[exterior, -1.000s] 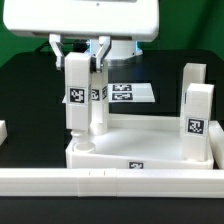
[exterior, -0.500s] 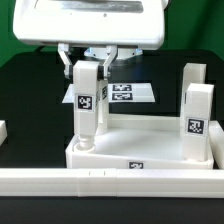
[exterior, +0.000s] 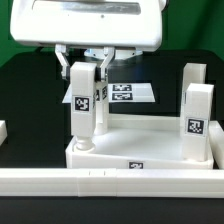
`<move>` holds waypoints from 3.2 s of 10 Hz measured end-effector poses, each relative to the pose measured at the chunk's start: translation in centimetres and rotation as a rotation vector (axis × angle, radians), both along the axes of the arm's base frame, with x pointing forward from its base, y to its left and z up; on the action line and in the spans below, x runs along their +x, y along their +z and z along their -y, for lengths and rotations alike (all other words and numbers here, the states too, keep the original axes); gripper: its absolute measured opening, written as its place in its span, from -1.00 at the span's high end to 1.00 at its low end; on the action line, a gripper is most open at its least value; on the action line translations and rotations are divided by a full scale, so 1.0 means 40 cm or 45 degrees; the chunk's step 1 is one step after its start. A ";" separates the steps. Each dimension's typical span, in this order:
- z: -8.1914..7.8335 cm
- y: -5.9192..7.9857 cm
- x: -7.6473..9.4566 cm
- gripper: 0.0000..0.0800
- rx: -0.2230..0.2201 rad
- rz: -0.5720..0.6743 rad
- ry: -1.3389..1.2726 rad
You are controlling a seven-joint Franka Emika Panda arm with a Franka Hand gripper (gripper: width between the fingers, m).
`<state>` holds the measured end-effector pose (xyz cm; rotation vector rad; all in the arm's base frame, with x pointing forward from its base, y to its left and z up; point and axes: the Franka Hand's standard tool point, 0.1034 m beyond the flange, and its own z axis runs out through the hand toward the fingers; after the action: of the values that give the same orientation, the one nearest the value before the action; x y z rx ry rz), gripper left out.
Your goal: Assemble desk
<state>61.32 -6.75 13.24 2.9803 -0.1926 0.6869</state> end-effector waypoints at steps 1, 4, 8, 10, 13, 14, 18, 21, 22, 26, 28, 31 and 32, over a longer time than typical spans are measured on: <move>0.000 -0.006 -0.001 0.27 -0.001 -0.005 0.000; -0.003 -0.018 0.002 0.27 -0.004 -0.012 0.004; -0.005 -0.028 0.000 0.27 -0.036 0.038 0.010; -0.004 -0.028 0.001 0.27 -0.040 0.046 0.010; -0.004 -0.029 0.000 -0.38 -0.040 0.045 0.010; -0.003 -0.030 0.000 -0.55 -0.041 0.044 0.010; -0.001 -0.031 -0.004 -0.62 -0.040 0.039 0.009; -0.013 0.038 -0.004 -0.62 0.024 0.002 0.006; -0.021 0.044 -0.006 -0.62 0.052 -0.040 0.010; -0.033 0.025 0.003 -0.62 0.132 -0.281 0.020; -0.033 -0.008 -0.011 -0.62 0.175 -0.502 0.038; -0.027 -0.012 0.001 -0.62 0.189 -0.561 0.037; -0.025 -0.013 0.001 -0.62 0.188 -0.562 0.038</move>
Offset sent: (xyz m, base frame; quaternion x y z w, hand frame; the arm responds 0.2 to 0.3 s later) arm 0.0103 0.0046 -0.0039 0.0004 0.0058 0.0093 0.9999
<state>61.37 -5.74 12.71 3.1830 -0.1746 0.0043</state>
